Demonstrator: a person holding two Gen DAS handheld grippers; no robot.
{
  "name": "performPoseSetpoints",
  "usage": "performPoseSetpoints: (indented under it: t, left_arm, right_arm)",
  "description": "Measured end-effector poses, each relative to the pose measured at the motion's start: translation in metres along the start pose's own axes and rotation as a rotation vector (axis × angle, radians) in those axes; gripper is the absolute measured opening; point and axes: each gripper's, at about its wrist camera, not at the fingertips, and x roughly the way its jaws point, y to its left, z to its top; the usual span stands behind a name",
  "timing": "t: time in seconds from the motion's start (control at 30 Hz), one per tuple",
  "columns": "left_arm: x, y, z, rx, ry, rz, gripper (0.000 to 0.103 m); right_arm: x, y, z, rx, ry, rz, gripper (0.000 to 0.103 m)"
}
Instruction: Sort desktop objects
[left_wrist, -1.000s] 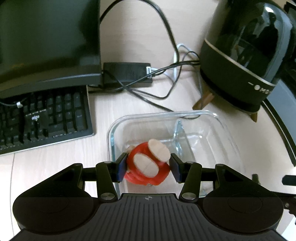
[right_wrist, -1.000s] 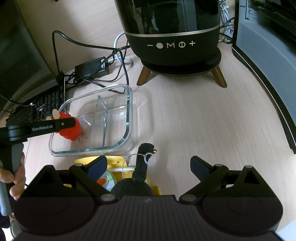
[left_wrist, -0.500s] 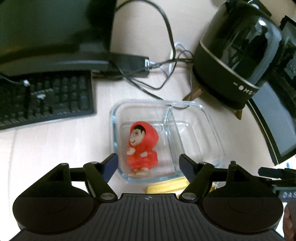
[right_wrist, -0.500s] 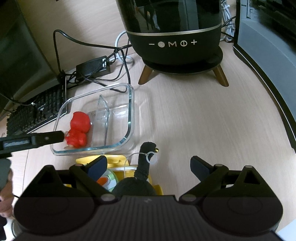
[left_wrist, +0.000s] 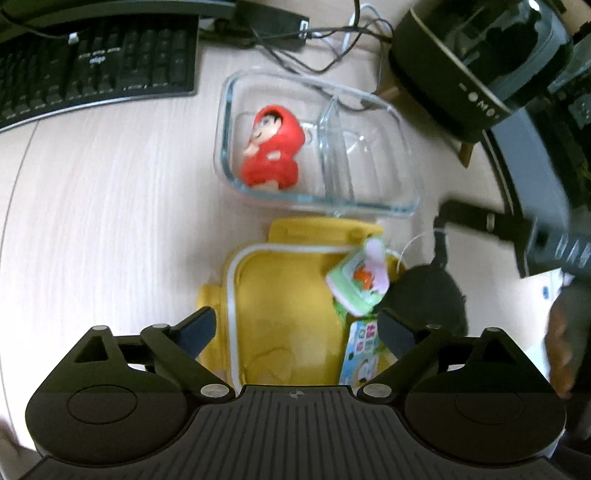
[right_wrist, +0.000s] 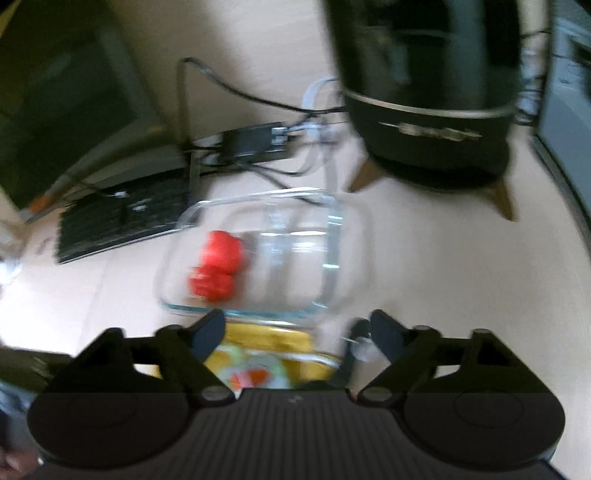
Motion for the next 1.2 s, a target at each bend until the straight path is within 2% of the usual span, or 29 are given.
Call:
performPoseSetpoints:
  t: [0.03,0.1,0.2,0.23,0.3,0.37,0.5,0.6,0.67,0.83,0.87,0.97,1.03,1.2]
  left_arm:
    - [0.002,-0.001,-0.002,-0.004,0.002,0.004,0.098]
    - [0.005,-0.001,-0.004,-0.019,0.009,-0.001,0.098]
    - [0.004,-0.004,-0.004,-0.017,-0.002,-0.016,0.099]
    - [0.002,-0.006,-0.005,-0.010,-0.009,-0.009,0.099]
    - [0.000,-0.009,-0.005,0.006,-0.022,0.012,0.100]
    - [0.001,-0.011,-0.005,0.017,-0.027,0.038,0.100]
    - [0.005,-0.011,-0.004,0.016,-0.015,0.031,0.100]
    - [0.009,-0.010,-0.003,0.009,0.004,0.025,0.100]
    - [0.010,-0.008,-0.003,0.006,0.009,0.030,0.100]
    - [0.008,-0.004,-0.002,0.014,0.011,0.059,0.100]
    - [0.007,-0.004,-0.003,0.019,0.015,0.060,0.100]
    - [0.008,-0.002,-0.006,0.037,0.043,0.056,0.100]
    - [0.011,0.001,-0.010,0.048,0.075,0.052,0.100]
    - [0.019,0.000,-0.024,0.060,0.141,0.035,0.100]
  right_arm:
    - [0.009,0.002,0.005,0.009,0.014,0.010,0.073]
    - [0.026,0.007,0.015,0.026,0.041,0.029,0.066]
    - [0.053,0.013,0.029,0.052,0.082,0.058,0.063]
    - [0.061,0.015,0.034,0.061,0.096,0.068,0.052]
    - [0.079,0.020,0.044,0.078,0.123,0.087,0.038]
    - [0.096,0.024,0.054,0.096,0.151,0.107,0.043]
    - [0.131,0.033,0.073,0.130,0.205,0.146,0.037]
    - [0.143,0.036,0.076,0.136,0.228,0.157,0.037]
    - [0.130,0.038,0.069,0.093,0.207,0.155,0.038]
    - [0.065,0.045,0.051,-0.109,0.101,0.096,0.067]
    - [0.053,0.046,0.046,-0.149,0.085,0.083,0.069]
    - [0.026,0.049,0.026,-0.272,0.082,0.035,0.075]
    - [0.018,0.053,0.013,-0.358,0.098,0.006,0.085]
    - [0.030,0.078,-0.016,-0.547,0.182,-0.030,0.086]
